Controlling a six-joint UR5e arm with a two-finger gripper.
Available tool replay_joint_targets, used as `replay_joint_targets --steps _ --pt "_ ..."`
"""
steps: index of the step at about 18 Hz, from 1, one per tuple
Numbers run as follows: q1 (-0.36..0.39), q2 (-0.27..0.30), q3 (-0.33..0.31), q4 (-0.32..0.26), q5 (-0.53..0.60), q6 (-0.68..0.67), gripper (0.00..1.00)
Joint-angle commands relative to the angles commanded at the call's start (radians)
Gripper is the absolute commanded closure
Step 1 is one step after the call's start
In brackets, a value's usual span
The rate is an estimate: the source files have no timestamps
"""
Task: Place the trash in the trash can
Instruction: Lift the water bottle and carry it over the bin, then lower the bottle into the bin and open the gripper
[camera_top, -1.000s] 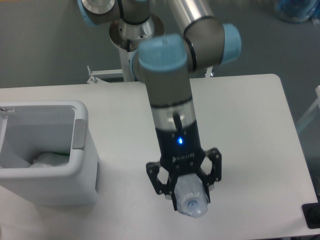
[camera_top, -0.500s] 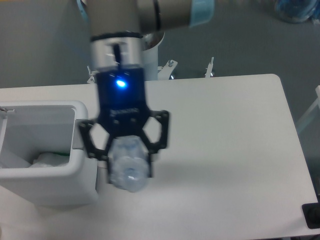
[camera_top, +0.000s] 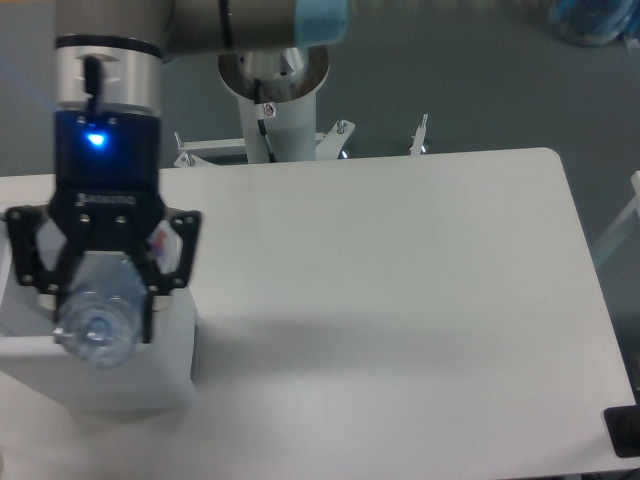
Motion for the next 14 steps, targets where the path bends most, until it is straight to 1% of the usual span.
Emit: replay_joint_targets --steps 2,3,5,12,14 --pt "-0.017 0.002 -0.034 0.002 0.000 0.002 0.33" --pt "-0.034 0.002 -0.045 0.002 0.000 0.000 0.33" --pt "-0.045 0.005 -0.063 0.002 0.002 -0.005 0.33" --pt "-0.055 0.002 -0.085 0.002 0.002 0.011 0.32" --pt "-0.055 0.006 -0.104 0.002 0.002 0.012 0.31"
